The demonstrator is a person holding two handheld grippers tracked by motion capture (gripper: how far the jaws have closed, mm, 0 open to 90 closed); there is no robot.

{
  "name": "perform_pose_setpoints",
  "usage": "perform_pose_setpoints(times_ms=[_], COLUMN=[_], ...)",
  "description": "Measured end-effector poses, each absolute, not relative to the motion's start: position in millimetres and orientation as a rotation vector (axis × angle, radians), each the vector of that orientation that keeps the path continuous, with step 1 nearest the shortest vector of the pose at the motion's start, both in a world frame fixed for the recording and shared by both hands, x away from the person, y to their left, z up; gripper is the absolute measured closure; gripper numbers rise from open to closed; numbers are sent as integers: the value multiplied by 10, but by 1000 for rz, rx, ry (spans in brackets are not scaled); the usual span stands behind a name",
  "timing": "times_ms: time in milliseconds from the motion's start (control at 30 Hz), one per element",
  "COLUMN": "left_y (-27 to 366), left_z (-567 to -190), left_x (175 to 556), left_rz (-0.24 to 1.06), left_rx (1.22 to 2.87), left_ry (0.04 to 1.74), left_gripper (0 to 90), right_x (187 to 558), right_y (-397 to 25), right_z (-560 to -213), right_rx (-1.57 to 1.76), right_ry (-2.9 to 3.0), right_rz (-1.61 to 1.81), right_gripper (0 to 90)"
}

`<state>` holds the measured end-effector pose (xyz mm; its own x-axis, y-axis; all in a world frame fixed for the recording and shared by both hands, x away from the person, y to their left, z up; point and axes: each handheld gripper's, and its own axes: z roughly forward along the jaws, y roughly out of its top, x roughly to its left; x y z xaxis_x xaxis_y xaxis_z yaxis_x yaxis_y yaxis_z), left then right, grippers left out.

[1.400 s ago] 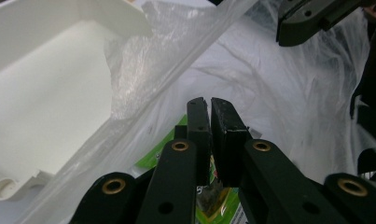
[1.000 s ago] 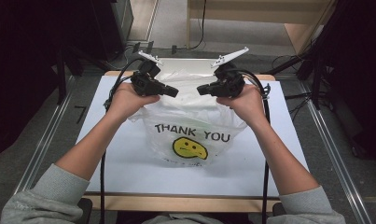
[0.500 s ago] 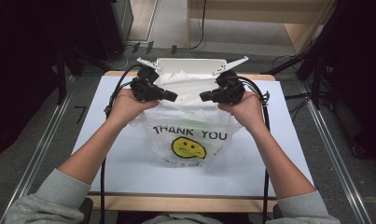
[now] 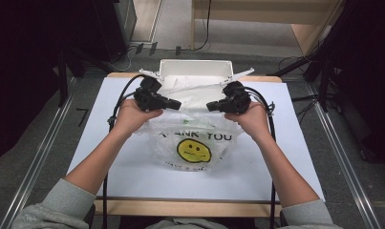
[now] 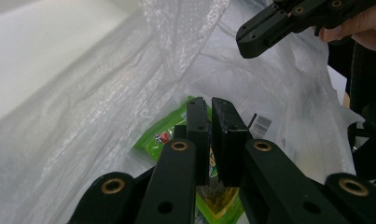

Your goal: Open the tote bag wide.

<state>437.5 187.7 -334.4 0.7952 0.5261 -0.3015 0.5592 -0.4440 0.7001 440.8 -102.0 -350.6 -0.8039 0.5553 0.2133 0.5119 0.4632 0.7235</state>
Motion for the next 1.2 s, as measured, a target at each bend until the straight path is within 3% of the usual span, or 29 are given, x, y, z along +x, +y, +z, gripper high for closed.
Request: perform_pose_setpoints(times_ms=[1200], left_y=[1995], left_z=[-4071], left_x=[4259], left_rz=[-113], left_rx=[2142], left_ry=[906], left_gripper=[862], right_x=[4275], right_y=[-1119], right_z=[-4196], right_rx=[1101], right_ry=[2672], right_rz=[1208], right_gripper=[900])
